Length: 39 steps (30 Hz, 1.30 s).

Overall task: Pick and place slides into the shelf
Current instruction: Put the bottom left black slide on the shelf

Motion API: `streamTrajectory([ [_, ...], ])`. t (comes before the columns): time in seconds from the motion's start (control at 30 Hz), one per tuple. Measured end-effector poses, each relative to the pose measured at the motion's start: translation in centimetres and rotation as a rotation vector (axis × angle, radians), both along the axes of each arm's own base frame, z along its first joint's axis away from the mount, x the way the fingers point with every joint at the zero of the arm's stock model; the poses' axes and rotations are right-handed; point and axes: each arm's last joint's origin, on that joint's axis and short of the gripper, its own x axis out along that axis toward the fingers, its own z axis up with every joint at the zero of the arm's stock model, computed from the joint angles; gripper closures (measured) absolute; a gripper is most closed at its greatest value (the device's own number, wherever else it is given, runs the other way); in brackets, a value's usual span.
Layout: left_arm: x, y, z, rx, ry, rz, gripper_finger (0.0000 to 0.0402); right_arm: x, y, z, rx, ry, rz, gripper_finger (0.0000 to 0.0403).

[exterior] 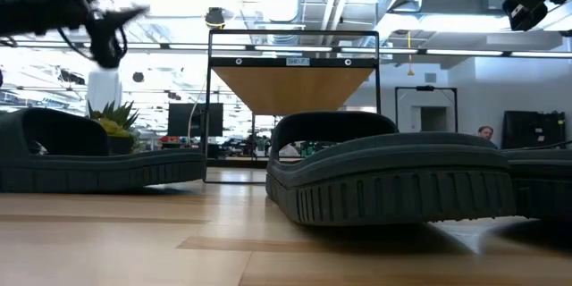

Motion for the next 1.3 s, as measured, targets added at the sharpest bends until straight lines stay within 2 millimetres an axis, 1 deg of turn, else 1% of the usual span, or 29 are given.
streamTrajectory([
  [0.17, -1.2, -0.2, 3.3, 0.138, -0.19, -0.018, 0.0253, 0.0, 0.0, 0.0, 0.0, 0.0, 0.0, 0.0403],
  [0.27, -2.0, -0.3, 5.4, 0.188, -0.25, -0.053, 0.0253, 0.0, 0.0, 0.0, 0.0, 0.0, 0.0, 0.0403],
  [0.43, -2.8, -0.3, 8.7, 0.203, -0.265, -0.077, 0.0253, 0.0, 0.0, 0.0, 0.0, 0.0, 0.0, 0.0403],
  [0.57, -2.0, -0.4, 11.3, 0.23, -0.244, -0.071, 0.0253, 0.0, 0.0, 0.0, 0.0, 0.0, 0.0, 0.0403],
  [0.63, -1.2, -0.6, 12.9, 0.26, -0.219, -0.076, 0.0253, 0.0, 0.0, 0.0, 0.0, 0.0, 0.0, 0.0403],
  [0.7, -0.1, -0.8, 14.4, 0.277, -0.157, -0.104, 0.0253, 0.0, 0.0, 0.0, 0.0, 0.0, 0.0, 0.0403],
  [0.77, 1.2, -1.1, 15.5, 0.27, -0.038, -0.138, 0.0253, 0.0, 0.0, 0.0, 0.0, 0.0, 0.0, 0.0403],
  [0.87, 2.7, -1.5, 17.0, 0.257, 0.188, -0.152, 0.0253, 0.0, 0.0, 0.0, 0.0, -0.001, 0.0, 0.0403],
  [0.97, 2.9, -1.4, 17.7, 0.215, 0.44, -0.072, 0.0253, 0.0, 0.0, 0.0, 0.0, 0.0, 0.0, 0.0403],
  [1.03, 2.5, -1.1, 17.6, 0.149, 0.565, 0.02, 0.0253, 0.0, 0.0, 0.0, 0.0, 0.0, 0.0, 0.0403],
  [1.07, 2.2, -1.0, 17.2, 0.114, 0.621, 0.067, 0.0253, 0.0, 0.0, 0.0, 0.0, 0.0, 0.0, 0.0403],
  [1.17, 1.9, -0.9, 15.8, 0.001, 0.704, 0.151, 0.0253, 0.0, 0.0, 0.0, 0.0, 0.0, 0.0, 0.0403],
  [1.3, 2.4, -1.5, 13.6, -0.084, 0.734, 0.129, 0.0253, 0.0, 0.0, 0.0, -0.006, 0.001, 0.001, 0.0403],
])
